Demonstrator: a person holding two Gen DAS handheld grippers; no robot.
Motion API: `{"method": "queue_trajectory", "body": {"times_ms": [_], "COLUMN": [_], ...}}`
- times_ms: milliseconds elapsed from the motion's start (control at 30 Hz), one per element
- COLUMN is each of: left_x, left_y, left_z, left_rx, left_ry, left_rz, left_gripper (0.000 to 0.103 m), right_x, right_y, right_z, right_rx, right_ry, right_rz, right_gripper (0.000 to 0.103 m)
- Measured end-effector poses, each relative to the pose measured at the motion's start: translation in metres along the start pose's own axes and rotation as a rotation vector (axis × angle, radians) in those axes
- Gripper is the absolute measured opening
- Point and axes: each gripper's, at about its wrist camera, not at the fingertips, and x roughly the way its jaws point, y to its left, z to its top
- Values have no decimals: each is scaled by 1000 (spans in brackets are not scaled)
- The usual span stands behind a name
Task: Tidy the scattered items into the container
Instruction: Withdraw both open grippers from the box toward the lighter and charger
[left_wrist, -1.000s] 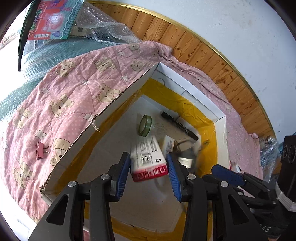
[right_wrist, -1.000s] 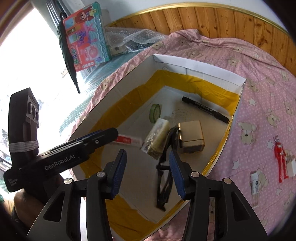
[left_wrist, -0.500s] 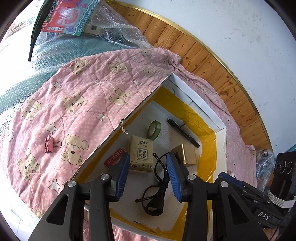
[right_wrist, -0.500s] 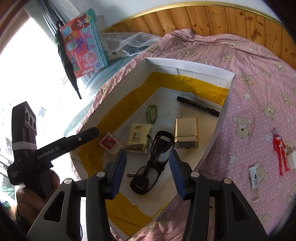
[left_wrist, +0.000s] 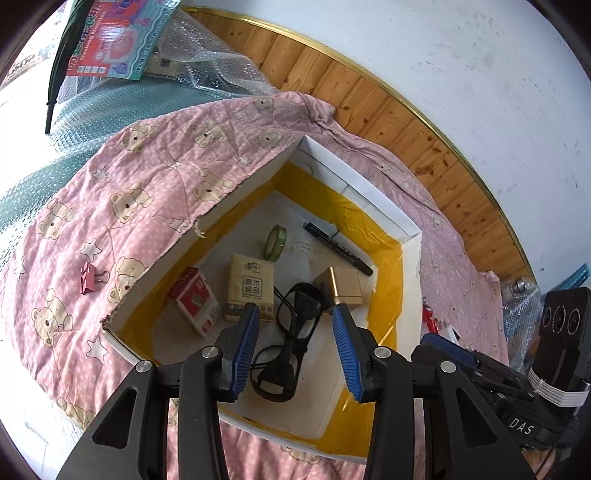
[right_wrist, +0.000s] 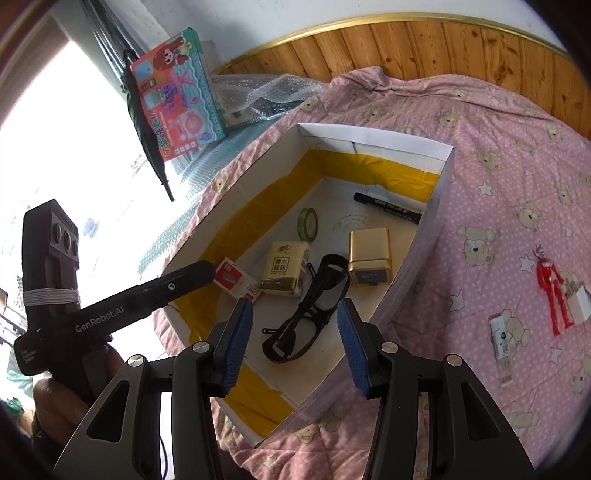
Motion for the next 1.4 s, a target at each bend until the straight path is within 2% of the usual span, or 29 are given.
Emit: {"method": "queue_trajectory", "body": {"times_ms": [567,1400], "left_x": [-10,11], "left_y": [-64,-164], "left_z": [-23,-87], "left_rx": [115,296], "left_ry": [3,77], "left_rz": [-9,-9], "left_gripper": [43,43], "right_x": [-45,-104], "right_y": [-25,-112], "right_z": [-28,-98], "right_rx": [50,226], "right_ry": [-70,-153], "right_rz": [27,53], "right_gripper": [51,51]}}
